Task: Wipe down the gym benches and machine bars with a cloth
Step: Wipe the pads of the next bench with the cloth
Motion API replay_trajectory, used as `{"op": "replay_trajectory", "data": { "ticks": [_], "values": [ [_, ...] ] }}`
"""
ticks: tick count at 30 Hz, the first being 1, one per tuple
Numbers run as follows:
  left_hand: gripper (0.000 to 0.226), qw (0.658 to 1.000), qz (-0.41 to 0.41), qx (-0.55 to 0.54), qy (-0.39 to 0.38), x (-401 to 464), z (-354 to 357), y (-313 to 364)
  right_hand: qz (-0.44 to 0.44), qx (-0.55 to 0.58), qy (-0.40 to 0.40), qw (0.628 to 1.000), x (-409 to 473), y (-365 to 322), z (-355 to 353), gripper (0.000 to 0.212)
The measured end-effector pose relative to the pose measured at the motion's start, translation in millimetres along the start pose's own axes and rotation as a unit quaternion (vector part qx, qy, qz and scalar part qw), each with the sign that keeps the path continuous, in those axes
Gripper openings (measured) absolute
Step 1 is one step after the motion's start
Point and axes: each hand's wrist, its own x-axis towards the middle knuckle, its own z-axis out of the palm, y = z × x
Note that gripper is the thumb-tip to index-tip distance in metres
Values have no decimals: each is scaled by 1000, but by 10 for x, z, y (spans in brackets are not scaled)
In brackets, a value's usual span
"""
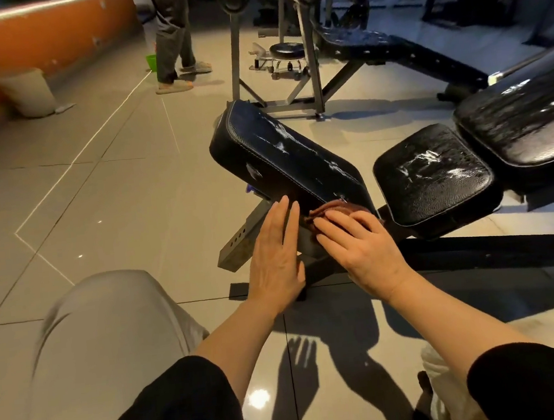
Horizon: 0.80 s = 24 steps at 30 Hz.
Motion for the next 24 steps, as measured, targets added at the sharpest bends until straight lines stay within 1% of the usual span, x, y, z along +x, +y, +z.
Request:
{"op": "replay_trajectory", "data": {
  "ticks": [2, 3, 6, 8, 11, 13, 14, 17, 19, 21, 22, 24],
  "values": [
    [103, 1000, 7, 23, -15, 35, -51, -18, 5, 6, -26, 1000, -95, -22, 1, 32],
    [103, 999, 12, 30, -21, 44, -71, -23, 14, 14, -25, 999, -94, -40, -23, 31],
    [103, 998, 33, 30, -34, 40, -125, -39, 37, 24, 34, 998, 61, -113, -98, 27],
    [105, 998, 50, 25, -36, 42, -168, -75, 51, 20, 54, 997, 174, -137, -112, 34],
    [109, 992, 96, 63, -59, 71, -264, -176, 53, 10, -6, 999, 100, -119, -40, 52],
    [109, 979, 141, 121, -80, 123, -371, -278, 52, 4, -52, 997, -65, -134, 8, 55],
    [107, 971, 162, 153, -89, 156, -434, -332, 61, 7, -58, 996, -143, -155, 22, 55],
    [100, 947, 200, 224, -113, 246, -600, -423, 99, 15, -8, 995, -164, -234, 17, 43],
    [88, 936, 224, 246, -118, 273, -640, -448, 126, 7, 39, 991, 10, -307, -7, 40],
    [77, 926, 248, 257, -123, 293, -708, -462, 154, 4, 75, 985, 199, -388, -13, 43],
    [74, 921, 262, 260, -125, 311, -759, -464, 167, 5, 80, 983, 255, -424, -1, 46],
    [67, 897, 299, 287, -156, 352, -831, -486, 186, 2, 77, 979, 272, -489, 67, 50]
  ]
}}
